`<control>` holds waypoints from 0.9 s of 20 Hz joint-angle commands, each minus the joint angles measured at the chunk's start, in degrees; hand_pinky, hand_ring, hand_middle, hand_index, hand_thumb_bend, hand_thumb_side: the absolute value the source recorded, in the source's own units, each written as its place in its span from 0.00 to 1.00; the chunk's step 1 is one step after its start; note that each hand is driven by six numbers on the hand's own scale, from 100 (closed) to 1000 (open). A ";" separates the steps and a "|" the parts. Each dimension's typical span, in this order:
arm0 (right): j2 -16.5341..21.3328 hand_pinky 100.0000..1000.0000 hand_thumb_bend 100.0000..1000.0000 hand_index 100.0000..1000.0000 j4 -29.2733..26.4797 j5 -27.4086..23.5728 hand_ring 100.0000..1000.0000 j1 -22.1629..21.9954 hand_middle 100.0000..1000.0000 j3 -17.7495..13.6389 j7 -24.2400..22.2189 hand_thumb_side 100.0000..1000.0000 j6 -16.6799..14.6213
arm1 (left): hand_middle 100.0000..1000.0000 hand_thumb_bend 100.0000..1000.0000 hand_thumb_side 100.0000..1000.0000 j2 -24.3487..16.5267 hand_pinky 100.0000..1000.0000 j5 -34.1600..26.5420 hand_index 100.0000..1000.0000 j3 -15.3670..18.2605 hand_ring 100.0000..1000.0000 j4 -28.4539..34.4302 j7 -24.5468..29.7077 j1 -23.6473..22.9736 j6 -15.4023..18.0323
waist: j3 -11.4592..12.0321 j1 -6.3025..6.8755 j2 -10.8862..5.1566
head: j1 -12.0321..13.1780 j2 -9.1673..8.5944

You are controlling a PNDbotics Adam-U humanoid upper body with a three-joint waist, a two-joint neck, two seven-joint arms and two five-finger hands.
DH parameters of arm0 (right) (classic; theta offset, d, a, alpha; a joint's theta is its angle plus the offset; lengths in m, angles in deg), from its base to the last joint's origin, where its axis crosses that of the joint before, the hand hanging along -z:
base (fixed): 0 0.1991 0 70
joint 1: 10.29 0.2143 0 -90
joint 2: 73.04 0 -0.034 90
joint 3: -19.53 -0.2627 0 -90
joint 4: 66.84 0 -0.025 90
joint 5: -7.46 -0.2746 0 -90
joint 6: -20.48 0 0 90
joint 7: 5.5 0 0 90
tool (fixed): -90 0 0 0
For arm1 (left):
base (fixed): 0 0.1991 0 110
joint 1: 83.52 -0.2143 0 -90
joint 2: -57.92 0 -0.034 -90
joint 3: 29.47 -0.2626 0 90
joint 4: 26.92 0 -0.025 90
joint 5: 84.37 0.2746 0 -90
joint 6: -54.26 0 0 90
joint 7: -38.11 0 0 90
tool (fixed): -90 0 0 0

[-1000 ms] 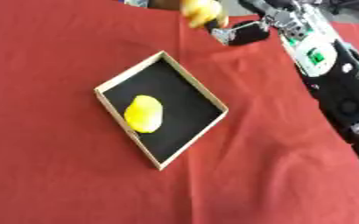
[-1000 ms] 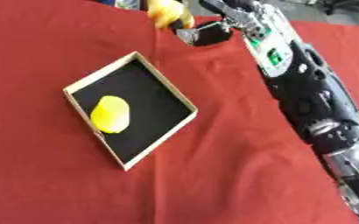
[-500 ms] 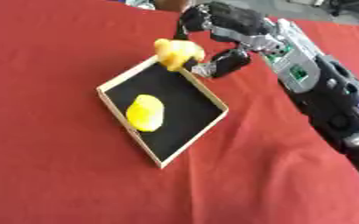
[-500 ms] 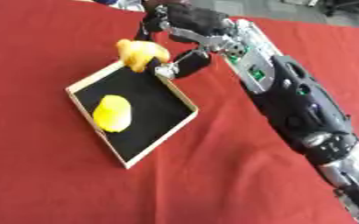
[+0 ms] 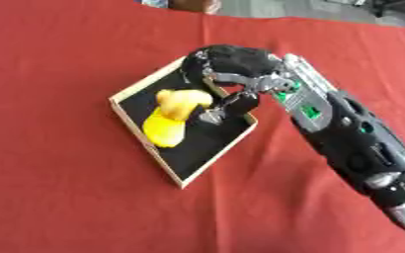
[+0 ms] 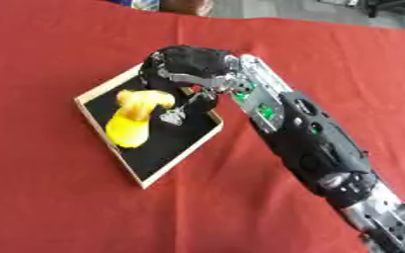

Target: Pick up objects on the table and place them in the box.

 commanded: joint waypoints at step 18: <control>0.36 0.92 0.00 0.93 -0.38 11.47 0.98 -0.46 0.86 -1.06 5.49 0.08 -1.67 | 0.79 0.00 0.67 -1.09 0.85 -0.11 0.88 0.12 0.67 1.01 0.45 0.26 -0.39 | -0.52 0.65 -0.91 | 0.26 0.08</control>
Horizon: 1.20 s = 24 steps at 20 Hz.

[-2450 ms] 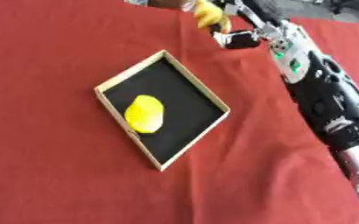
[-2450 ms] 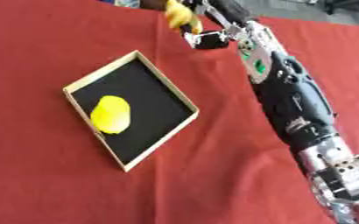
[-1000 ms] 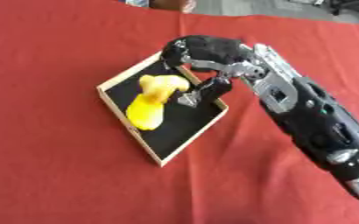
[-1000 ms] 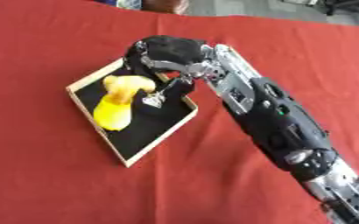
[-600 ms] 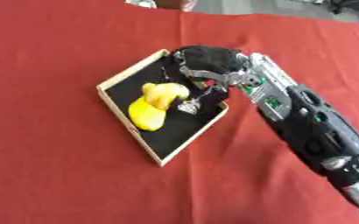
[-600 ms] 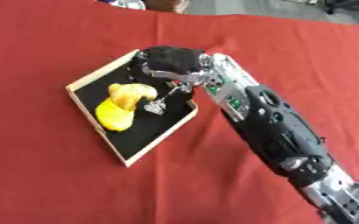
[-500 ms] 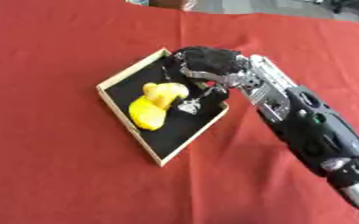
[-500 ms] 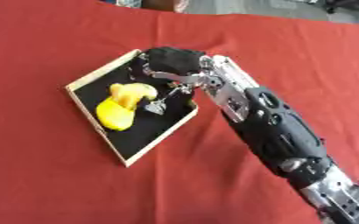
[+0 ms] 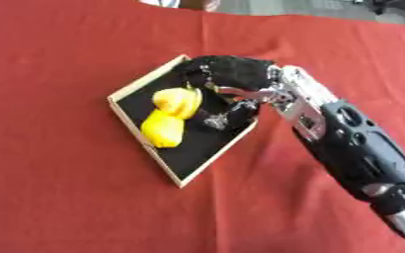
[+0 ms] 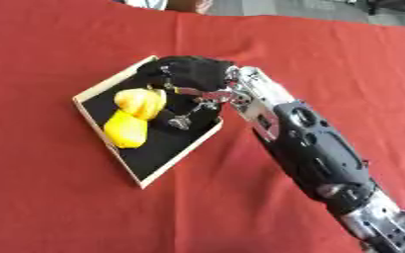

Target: Pick up objects on the table and place them in the box.

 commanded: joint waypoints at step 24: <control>5.82 0.89 0.00 0.91 -14.54 -15.47 0.92 2.21 0.84 -9.04 1.85 0.00 4.12 | 0.79 0.00 0.67 -1.55 0.85 -0.08 0.88 0.26 0.67 1.01 -0.13 -0.15 -0.37 | -0.82 0.83 -2.41 | 0.97 0.39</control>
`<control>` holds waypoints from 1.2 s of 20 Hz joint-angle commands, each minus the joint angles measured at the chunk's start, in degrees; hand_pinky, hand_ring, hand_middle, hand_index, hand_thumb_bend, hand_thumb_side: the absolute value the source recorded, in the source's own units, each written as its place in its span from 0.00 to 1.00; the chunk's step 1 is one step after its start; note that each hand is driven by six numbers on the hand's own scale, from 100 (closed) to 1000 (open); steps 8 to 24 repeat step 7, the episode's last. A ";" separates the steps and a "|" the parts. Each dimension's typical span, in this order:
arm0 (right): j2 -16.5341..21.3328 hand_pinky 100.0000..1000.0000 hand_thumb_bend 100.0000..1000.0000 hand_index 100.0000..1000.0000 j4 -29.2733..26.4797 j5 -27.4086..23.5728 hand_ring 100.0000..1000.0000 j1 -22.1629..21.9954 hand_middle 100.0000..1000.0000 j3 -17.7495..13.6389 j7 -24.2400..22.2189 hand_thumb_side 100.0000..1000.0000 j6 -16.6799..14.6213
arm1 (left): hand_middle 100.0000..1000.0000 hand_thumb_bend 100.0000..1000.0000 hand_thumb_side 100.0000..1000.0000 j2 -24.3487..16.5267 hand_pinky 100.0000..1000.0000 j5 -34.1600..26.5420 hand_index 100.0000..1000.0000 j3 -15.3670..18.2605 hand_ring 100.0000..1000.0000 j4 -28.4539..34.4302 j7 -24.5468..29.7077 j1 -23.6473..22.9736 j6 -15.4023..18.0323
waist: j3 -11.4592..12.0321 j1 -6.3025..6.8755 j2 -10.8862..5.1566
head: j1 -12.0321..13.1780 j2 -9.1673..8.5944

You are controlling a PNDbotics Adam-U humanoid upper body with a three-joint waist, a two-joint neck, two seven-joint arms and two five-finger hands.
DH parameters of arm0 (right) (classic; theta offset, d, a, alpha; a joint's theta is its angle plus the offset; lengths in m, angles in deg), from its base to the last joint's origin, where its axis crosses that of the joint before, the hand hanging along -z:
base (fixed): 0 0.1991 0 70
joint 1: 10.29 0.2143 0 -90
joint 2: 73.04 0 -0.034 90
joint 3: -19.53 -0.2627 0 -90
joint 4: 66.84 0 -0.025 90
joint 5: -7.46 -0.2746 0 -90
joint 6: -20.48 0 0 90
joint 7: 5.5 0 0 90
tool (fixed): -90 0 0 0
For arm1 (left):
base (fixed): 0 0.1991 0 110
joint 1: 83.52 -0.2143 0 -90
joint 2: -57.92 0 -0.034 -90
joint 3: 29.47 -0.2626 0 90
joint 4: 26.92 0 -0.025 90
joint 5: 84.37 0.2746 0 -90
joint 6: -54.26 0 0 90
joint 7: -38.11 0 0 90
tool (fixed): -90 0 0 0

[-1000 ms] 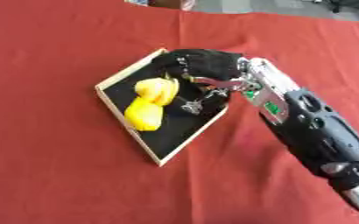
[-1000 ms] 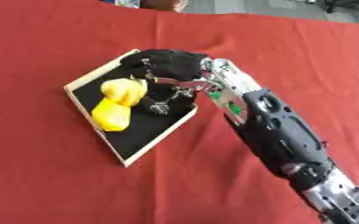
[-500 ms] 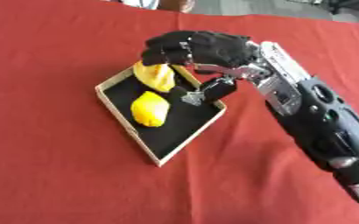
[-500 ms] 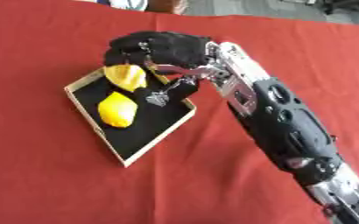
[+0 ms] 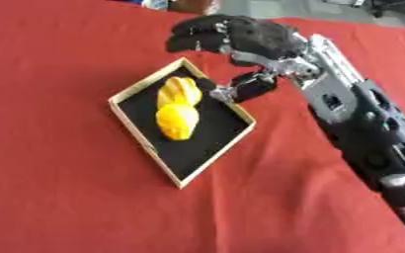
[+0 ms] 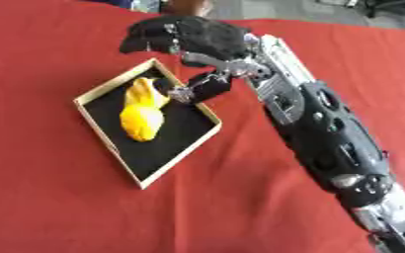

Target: Pick up objects on the table and place them in the box.

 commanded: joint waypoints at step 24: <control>8.00 0.87 0.00 0.86 -9.00 -8.41 0.88 -3.03 0.79 -7.88 7.92 0.00 6.69 | 0.79 0.00 0.67 -1.65 0.85 0.45 0.88 0.48 0.67 1.01 -0.62 0.08 0.09 | -0.59 0.70 -1.50 | 1.06 -0.02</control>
